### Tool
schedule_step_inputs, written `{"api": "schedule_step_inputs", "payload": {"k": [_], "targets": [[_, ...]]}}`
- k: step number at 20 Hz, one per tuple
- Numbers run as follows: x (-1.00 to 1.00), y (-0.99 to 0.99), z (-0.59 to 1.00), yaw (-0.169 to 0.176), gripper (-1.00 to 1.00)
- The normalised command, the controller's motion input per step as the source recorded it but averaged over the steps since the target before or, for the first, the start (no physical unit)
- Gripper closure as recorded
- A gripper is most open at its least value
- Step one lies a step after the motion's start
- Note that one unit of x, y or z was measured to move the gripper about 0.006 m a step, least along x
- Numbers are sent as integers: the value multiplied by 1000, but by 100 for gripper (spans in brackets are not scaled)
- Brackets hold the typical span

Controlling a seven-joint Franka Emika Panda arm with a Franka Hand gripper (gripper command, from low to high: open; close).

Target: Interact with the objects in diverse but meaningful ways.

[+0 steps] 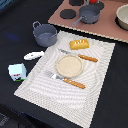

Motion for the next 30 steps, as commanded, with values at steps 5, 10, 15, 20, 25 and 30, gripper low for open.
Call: {"api": "schedule_step_inputs", "payload": {"k": [5,10,15,20,25,30], "targets": [[0,2,-185,43,100],[-45,21,-95,40,-100],[-65,27,37,28,-100],[-122,-12,401,29,-100],[-65,-439,955,0,-100],[51,-813,785,1,-100]]}}
